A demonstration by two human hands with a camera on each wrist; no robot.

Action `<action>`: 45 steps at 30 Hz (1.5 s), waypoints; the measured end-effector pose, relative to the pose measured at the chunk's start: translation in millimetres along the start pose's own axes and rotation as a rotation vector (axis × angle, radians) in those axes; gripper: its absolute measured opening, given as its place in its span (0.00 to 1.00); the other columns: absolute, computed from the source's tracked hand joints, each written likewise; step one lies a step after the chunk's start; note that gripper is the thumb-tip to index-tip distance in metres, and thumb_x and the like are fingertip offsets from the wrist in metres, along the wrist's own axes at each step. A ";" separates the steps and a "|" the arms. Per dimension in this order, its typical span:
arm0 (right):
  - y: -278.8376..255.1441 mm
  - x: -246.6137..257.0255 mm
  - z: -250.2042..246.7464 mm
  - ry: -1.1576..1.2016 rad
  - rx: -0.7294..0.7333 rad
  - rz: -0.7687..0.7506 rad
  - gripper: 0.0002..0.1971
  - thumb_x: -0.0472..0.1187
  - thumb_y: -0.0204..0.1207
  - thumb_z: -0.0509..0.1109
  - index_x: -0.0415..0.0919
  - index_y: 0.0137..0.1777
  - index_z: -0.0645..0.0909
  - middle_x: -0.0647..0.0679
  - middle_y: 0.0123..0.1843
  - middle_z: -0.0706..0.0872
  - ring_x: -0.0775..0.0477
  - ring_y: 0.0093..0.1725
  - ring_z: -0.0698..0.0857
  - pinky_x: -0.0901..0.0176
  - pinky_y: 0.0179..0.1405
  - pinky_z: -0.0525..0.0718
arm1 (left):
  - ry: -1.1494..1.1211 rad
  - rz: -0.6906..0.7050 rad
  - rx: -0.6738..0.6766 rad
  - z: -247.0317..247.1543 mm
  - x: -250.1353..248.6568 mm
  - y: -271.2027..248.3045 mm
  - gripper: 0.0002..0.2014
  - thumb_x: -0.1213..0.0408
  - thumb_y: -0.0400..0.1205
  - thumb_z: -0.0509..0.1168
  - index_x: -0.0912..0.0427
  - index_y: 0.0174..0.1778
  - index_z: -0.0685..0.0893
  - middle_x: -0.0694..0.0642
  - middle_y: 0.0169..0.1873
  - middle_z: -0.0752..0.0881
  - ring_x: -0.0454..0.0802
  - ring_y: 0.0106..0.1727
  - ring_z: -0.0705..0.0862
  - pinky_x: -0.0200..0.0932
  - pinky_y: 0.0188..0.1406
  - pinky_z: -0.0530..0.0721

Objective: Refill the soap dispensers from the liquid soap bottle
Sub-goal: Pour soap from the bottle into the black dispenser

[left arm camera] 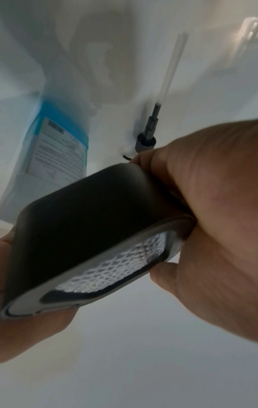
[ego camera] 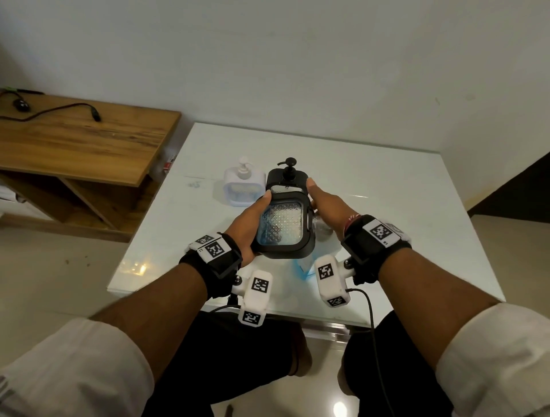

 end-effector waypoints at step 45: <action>1.3 -0.4 -4.3 -0.090 -0.069 -0.049 0.39 0.67 0.83 0.47 0.32 0.59 0.85 0.39 0.60 0.86 0.38 0.60 0.83 0.49 0.61 0.73 | 0.027 0.016 0.002 0.3 2.2 -0.4 0.23 0.42 0.90 0.57 0.55 0.65 0.88 0.59 0.60 0.92 0.56 0.57 0.91 0.52 0.62 0.86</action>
Point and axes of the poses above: each hand's wrist, its own y-axis towards the middle knuckle, its own z-axis out of the palm, x = y × z, the point moved 1 cm from there along y, towards the middle knuckle
